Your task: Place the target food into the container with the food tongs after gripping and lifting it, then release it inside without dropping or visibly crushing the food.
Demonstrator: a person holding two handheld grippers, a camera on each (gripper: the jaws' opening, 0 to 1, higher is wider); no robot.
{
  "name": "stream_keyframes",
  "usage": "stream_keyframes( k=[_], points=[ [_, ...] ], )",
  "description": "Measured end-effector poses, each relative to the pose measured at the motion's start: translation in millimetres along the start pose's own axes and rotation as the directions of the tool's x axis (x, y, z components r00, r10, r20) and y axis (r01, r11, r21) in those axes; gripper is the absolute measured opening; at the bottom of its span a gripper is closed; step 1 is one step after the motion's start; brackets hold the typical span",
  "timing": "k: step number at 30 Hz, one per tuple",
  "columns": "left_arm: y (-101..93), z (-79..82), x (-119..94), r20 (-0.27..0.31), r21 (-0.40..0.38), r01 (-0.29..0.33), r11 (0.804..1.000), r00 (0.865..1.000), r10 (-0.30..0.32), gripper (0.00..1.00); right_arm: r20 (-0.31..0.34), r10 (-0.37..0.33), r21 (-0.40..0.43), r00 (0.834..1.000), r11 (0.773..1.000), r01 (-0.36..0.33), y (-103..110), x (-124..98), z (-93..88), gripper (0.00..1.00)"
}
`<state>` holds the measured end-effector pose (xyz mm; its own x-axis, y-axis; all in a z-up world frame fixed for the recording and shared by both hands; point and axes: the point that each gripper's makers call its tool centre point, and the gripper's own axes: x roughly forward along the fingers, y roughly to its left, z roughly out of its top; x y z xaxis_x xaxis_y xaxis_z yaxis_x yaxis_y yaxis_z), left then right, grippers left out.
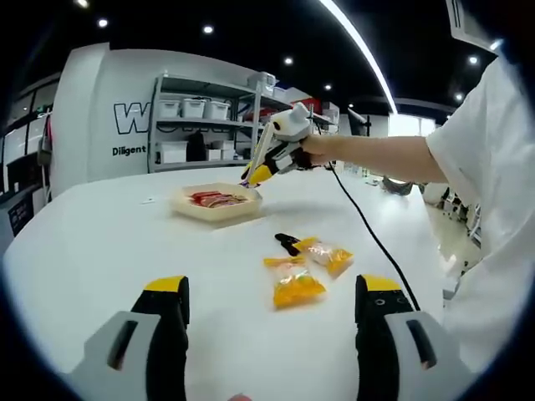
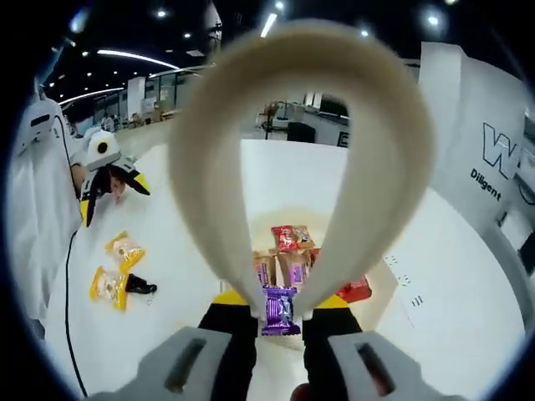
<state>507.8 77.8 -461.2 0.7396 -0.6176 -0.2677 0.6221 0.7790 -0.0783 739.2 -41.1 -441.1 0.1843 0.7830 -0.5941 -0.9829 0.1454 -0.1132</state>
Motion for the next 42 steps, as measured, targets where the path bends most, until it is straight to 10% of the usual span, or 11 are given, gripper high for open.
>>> stream_keyframes(
  k=[42],
  points=[
    [4.0, -6.3, 1, -0.023, -0.005, -0.014, 1.0, 1.0, 0.014, 0.81, -0.104, 0.032, -0.031, 0.994, 0.999, -0.035, -25, 20, -32.6, 0.17]
  ],
)
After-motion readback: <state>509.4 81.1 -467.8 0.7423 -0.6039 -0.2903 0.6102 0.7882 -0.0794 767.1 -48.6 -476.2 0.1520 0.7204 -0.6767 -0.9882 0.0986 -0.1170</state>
